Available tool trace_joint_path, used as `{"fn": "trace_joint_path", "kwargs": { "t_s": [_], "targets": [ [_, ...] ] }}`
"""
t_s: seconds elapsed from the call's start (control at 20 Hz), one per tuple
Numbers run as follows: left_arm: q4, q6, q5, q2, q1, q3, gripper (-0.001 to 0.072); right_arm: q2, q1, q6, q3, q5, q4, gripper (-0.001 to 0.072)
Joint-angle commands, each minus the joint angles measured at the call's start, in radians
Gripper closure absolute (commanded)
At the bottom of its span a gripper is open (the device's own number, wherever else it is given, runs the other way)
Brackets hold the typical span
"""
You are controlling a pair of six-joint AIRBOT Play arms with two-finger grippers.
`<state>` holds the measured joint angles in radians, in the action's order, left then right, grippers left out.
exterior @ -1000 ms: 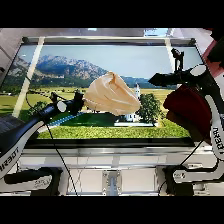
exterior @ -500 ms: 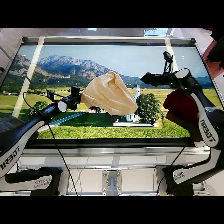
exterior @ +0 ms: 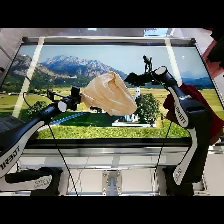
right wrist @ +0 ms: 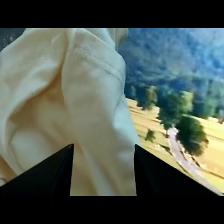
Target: Fold the shirts.
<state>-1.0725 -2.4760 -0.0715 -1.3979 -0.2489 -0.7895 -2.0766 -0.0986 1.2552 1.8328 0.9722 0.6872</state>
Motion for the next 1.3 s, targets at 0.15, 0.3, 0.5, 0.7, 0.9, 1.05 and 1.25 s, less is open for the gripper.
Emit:
{"fn": "trace_joint_path", "kwargs": {
  "t_s": [0.15,0.3,0.5,0.7,0.9,1.05,1.25],
  "targets": [
    [-0.001,0.041,-0.009,0.0,0.0,-0.001,0.0692,-0.112,-0.044,0.084,0.12,0.107,0.062,0.0258],
    [0.0,0.041,-0.011,0.0,0.0,-0.001,0.0692,-0.124,-0.073,0.085,0.12,0.104,0.088,0.0276],
    [0.0,0.039,-0.012,0.0,0.0,-0.001,0.0693,-0.124,-0.074,0.081,0.156,0.074,0.09,0.0682],
    [-0.002,0.095,0.079,0.038,0.015,-0.024,0.0693,-0.059,0.002,0.085,0.244,0.135,0.106,0.0684],
    [-0.076,0.476,-0.005,0.194,0.097,-0.134,0.0693,0.155,0.137,0.109,0.244,0.325,0.301,0.0684],
    [-0.087,0.737,-0.293,0.286,0.126,-0.304,0.0693,0.357,0.186,0.071,0.244,0.592,0.393,0.0684],
    [-0.078,0.889,-0.608,0.302,0.117,-0.521,0.0693,0.648,0.105,0.068,0.243,0.72,0.383,0.0684]
  ]
}}
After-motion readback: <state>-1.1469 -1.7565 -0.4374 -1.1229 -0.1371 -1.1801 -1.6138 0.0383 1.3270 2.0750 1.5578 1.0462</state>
